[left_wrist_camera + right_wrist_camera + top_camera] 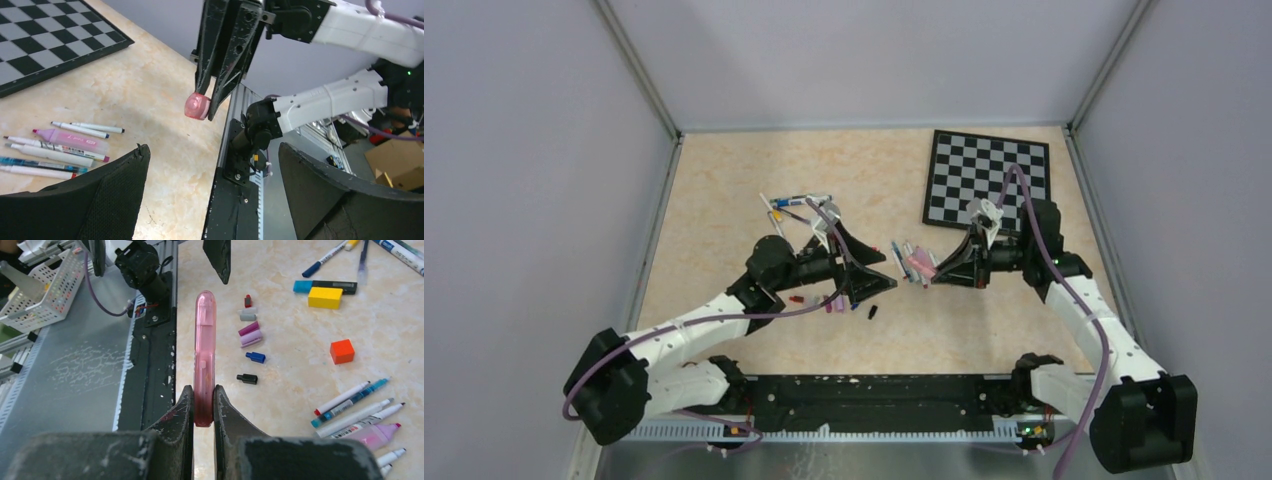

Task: Open the pen caps
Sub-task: Open the pen cap from the pen.

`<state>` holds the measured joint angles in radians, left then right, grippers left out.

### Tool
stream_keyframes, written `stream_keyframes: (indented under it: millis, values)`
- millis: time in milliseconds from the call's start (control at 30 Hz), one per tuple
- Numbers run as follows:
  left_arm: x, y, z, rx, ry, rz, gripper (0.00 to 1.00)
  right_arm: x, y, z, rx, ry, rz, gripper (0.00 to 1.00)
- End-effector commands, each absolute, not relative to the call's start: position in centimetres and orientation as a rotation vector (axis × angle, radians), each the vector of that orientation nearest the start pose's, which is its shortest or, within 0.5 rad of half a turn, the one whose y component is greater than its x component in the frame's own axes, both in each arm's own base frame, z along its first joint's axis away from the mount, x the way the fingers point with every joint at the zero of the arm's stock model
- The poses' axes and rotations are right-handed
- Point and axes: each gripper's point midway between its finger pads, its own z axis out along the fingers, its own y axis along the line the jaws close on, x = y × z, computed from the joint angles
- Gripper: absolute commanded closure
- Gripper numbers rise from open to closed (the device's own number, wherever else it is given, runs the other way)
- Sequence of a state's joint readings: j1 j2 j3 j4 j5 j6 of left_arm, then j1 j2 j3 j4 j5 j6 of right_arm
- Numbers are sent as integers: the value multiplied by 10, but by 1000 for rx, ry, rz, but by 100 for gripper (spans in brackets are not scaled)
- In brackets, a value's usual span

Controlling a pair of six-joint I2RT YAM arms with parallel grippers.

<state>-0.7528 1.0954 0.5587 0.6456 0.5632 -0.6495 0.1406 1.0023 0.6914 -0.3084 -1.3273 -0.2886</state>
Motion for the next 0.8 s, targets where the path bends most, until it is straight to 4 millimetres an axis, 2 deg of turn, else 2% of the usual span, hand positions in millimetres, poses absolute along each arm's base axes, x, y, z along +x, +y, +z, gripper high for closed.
stream_keyframes:
  millis: [0,233,433,767]
  values:
    - [162,-329,286,776,1368,-1522,1,174,197,217,-1121,1479,1382,100]
    - [168,-353,283,816,1355,-1506,7,169,201,216,-1120,1475,1456,100]
    - [172,-370,284,811,1349,-1497,23,166,204,214,-1122,1475,1487,100]
    - [172,-382,282,802,1351,-1524,50,166,206,212,-1120,1482,1501,100]
